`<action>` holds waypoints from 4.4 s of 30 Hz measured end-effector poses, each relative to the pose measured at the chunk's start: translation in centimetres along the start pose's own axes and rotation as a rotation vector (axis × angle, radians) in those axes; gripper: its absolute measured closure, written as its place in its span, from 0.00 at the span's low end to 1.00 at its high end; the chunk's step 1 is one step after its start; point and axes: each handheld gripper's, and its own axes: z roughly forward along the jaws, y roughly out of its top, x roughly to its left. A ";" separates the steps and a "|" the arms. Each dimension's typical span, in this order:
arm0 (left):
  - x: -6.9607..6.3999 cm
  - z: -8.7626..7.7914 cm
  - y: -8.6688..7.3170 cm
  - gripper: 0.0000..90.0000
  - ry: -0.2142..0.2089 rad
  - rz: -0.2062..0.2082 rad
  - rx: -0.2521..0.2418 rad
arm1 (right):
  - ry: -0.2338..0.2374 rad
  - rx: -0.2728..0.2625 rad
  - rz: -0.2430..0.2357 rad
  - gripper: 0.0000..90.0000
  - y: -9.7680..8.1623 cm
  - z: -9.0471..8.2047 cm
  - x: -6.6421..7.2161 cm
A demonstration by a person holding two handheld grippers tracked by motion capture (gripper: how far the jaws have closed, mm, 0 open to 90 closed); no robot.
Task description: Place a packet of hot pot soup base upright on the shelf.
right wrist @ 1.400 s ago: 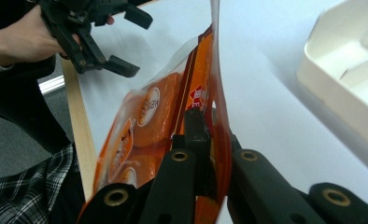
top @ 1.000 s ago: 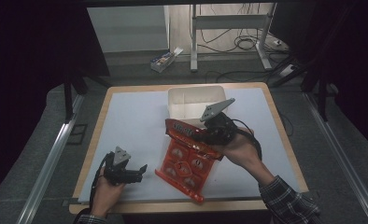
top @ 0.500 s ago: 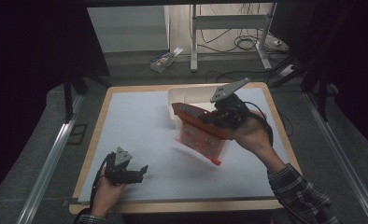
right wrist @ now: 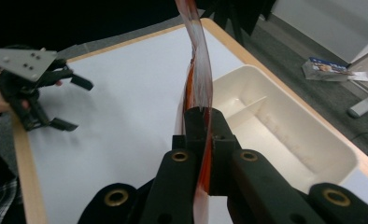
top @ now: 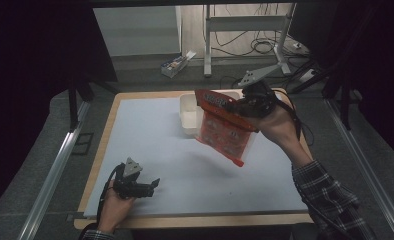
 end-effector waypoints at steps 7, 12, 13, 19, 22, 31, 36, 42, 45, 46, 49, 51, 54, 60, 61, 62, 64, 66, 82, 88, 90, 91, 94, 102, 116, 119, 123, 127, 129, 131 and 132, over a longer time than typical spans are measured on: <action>0.2 -0.1 0.0 0.06 -0.018 -0.008 -0.018 | -0.050 -0.022 0.028 0.99 1.4 -0.6 -2.5; 0.2 -0.1 -0.2 0.05 -0.012 0.013 -0.035 | -0.067 -0.051 0.077 0.99 2.3 -0.9 -4.8; 0.2 -0.1 -0.2 0.05 -0.011 0.015 -0.035 | -0.072 -0.051 0.078 0.99 2.5 -0.8 -5.2; 0.3 -0.2 -0.2 0.06 0.007 0.019 -0.041 | -0.100 -0.033 0.075 0.99 3.3 0.0 -6.5; 0.1 -0.2 -0.1 0.05 0.000 0.008 -0.045 | -0.121 -0.021 0.077 0.99 3.9 1.0 -7.8; -0.5 0.1 0.2 0.06 -0.044 0.004 -0.020 | -0.131 -0.037 0.091 0.99 4.5 3.1 -10.4; -0.8 0.1 0.3 0.06 -0.055 0.016 -0.018 | -0.136 -0.045 0.082 0.99 4.9 4.0 -11.1; -1.2 0.4 0.3 0.07 -0.041 0.057 0.020 | -0.129 -0.051 0.072 0.99 5.4 5.3 -12.2; -1.4 0.4 0.4 0.07 -0.037 0.071 0.029 | -0.127 -0.035 0.063 0.99 5.3 6.3 -12.6; -1.5 0.4 0.4 0.07 -0.036 0.070 0.026 | -0.128 -0.033 0.057 0.99 5.3 6.6 -12.8; -1.4 0.3 0.4 0.07 -0.037 0.064 0.022 | -0.127 -0.028 0.063 0.99 5.2 7.2 -13.2; -1.3 0.3 0.4 0.07 -0.033 0.055 0.026 | -0.130 -0.027 0.062 0.99 5.2 7.7 -13.5; -1.3 0.3 0.4 0.07 -0.032 0.055 0.029 | -0.119 -0.020 0.063 0.99 5.1 8.3 -13.7; -1.5 0.4 0.4 0.07 -0.013 0.077 0.055 | -0.114 -0.011 0.082 0.99 4.6 9.0 -14.1; -1.5 0.5 0.4 0.07 -0.012 0.079 0.056 | -0.114 -0.013 0.082 0.99 4.5 9.2 -14.2; -1.5 0.5 0.4 0.08 -0.012 0.078 0.057 | -0.110 -0.006 0.087 0.99 4.3 9.3 -14.3; -1.4 0.5 0.4 0.08 -0.010 0.079 0.059 | -0.109 0.011 0.093 0.99 3.9 9.8 -14.4; -1.4 0.4 0.4 0.08 -0.007 0.080 0.060 | -0.098 0.020 0.111 0.99 3.3 10.6 -14.6; -0.9 0.1 0.3 0.07 0.009 0.043 0.052 | -0.219 0.033 0.210 0.93 -0.1 12.3 -18.0; -0.4 0.0 0.2 0.07 0.007 0.013 0.050 | -0.278 0.105 0.209 0.64 -0.3 12.8 -18.4; -0.4 -0.1 0.3 0.07 0.002 0.004 0.043 | -0.280 0.096 0.201 0.49 0.0 12.8 -18.3; -0.4 -0.2 0.3 0.06 0.000 0.002 0.041 | -0.288 0.094 0.204 0.43 0.1 12.8 -18.2; -0.3 -0.3 0.3 0.06 -0.004 -0.005 0.037 | -0.312 0.087 0.197 0.33 0.3 12.8 -18.1; -0.3 -0.3 0.4 0.05 -0.017 -0.016 0.033 | -0.309 0.070 0.180 0.09 0.4 11.8 -18.0; -0.6 -0.3 0.5 0.04 -0.031 -0.002 0.026 | -0.253 0.024 0.185 0.01 0.2 9.2 -17.1; -0.7 -0.2 0.5 0.04 -0.043 -0.007 0.034 | -0.251 0.021 0.179 0.01 -0.1 8.7 -16.9; -0.6 -0.3 0.5 0.04 -0.054 -0.007 0.028 | -0.248 0.020 0.178 0.01 -0.5 8.0 -16.6; -0.6 -0.3 0.5 0.03 -0.051 -0.003 0.037 | -0.268 0.034 0.177 0.01 -0.9 7.5 -16.3; -0.7 -0.2 0.6 0.03 -0.050 0.005 0.043 | -0.274 0.032 0.182 0.01 -1.1 7.3 -16.2; -0.8 -0.2 0.6 0.03 -0.054 0.005 0.037 | -0.282 0.031 0.185 0.02 -1.3 7.0 -16.0; -0.8 -0.2 0.7 0.03 -0.058 0.005 0.034 | -0.284 0.025 0.189 0.02 -1.3 6.9 -15.9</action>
